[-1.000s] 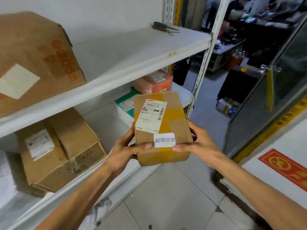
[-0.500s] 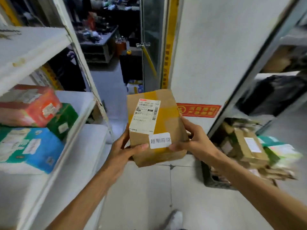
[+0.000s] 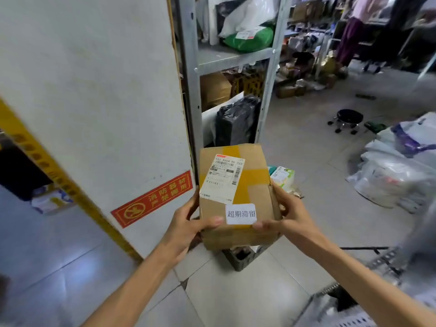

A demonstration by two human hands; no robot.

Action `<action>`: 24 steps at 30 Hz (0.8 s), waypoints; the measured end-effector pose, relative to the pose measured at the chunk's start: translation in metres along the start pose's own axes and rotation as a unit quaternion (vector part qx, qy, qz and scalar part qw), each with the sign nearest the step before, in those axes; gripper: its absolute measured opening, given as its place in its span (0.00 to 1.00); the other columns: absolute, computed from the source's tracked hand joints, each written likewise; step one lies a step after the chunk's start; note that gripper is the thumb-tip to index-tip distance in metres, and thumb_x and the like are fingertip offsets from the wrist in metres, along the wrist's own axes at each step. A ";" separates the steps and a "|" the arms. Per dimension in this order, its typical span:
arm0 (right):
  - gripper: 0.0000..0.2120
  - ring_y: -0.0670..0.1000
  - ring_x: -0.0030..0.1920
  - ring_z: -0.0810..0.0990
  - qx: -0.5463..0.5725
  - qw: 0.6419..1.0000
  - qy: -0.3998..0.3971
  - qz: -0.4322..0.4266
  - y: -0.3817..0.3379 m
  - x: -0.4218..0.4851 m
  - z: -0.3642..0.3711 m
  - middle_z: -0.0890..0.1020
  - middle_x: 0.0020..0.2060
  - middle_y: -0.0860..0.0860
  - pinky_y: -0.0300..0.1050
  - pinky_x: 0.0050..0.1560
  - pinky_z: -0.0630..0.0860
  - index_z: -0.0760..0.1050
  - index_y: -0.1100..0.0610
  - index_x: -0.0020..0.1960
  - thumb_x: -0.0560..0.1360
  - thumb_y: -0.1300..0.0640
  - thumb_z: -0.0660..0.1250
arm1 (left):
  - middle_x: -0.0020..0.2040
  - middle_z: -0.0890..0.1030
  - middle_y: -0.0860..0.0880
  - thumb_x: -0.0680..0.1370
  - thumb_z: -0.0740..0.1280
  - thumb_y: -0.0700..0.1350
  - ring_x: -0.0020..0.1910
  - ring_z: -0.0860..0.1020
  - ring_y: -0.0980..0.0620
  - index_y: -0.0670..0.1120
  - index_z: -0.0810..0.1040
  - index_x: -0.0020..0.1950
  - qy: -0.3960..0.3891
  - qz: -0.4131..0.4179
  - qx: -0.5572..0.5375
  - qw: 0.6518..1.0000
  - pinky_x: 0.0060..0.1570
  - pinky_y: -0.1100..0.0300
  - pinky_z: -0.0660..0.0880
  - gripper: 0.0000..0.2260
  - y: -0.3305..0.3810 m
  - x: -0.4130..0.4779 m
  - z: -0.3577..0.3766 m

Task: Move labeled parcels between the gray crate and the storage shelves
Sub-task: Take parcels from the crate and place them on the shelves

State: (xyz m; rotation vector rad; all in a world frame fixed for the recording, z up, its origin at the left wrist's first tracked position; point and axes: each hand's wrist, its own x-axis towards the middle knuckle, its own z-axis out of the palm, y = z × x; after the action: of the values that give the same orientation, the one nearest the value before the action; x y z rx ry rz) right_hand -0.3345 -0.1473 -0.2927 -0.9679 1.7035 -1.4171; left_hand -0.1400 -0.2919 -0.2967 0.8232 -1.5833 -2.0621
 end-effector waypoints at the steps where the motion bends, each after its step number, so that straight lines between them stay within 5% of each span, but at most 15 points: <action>1: 0.45 0.44 0.55 0.79 0.005 1.000 0.024 0.007 0.003 0.005 -0.012 0.79 0.60 0.43 0.39 0.46 0.80 0.69 0.38 0.66 0.54 0.55 0.83 | 0.56 0.83 0.54 0.65 0.75 0.40 0.55 0.81 0.54 0.54 0.70 0.70 -0.022 -0.001 0.013 1.000 0.41 0.60 0.79 0.35 0.002 0.019 0.008; 7: 0.42 0.45 0.55 0.81 0.016 0.991 0.127 0.040 0.023 0.044 -0.066 0.82 0.57 0.42 0.40 0.46 0.80 0.72 0.34 0.60 0.52 0.57 0.83 | 0.56 0.83 0.54 0.64 0.76 0.42 0.55 0.81 0.57 0.57 0.71 0.68 -0.119 -0.026 0.052 0.991 0.53 0.58 0.79 0.33 -0.002 0.127 0.043; 12: 0.43 0.39 0.52 0.80 -0.012 0.984 0.158 0.085 0.050 0.099 -0.092 0.81 0.52 0.34 0.36 0.48 0.78 0.68 0.33 0.61 0.57 0.62 0.83 | 0.57 0.83 0.51 0.65 0.76 0.40 0.55 0.81 0.54 0.53 0.72 0.68 -0.171 -0.064 0.036 0.982 0.52 0.59 0.79 0.33 -0.025 0.220 0.047; 17: 0.41 0.43 0.57 0.79 -0.020 0.975 0.178 0.134 0.083 0.170 -0.098 0.79 0.55 0.35 0.43 0.55 0.80 0.67 0.34 0.62 0.57 0.57 0.83 | 0.58 0.83 0.49 0.64 0.78 0.39 0.58 0.80 0.52 0.50 0.71 0.70 -0.193 -0.105 0.025 0.975 0.51 0.61 0.78 0.35 -0.052 0.309 0.028; 24: 0.55 0.45 0.58 0.79 0.019 0.960 0.220 0.172 0.166 0.253 -0.097 0.78 0.61 0.41 0.42 0.49 0.81 0.64 0.45 0.74 0.49 0.47 0.82 | 0.64 0.79 0.50 0.62 0.79 0.43 0.65 0.76 0.48 0.53 0.71 0.70 -0.201 -0.162 0.068 0.964 0.63 0.46 0.74 0.38 -0.093 0.420 0.003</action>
State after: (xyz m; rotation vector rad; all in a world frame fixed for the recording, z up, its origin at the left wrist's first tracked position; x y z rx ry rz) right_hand -0.5560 -0.3065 -0.4560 -0.3155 2.0330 -1.4896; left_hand -0.4499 -0.5334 -0.4707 0.7885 -1.9263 -2.5006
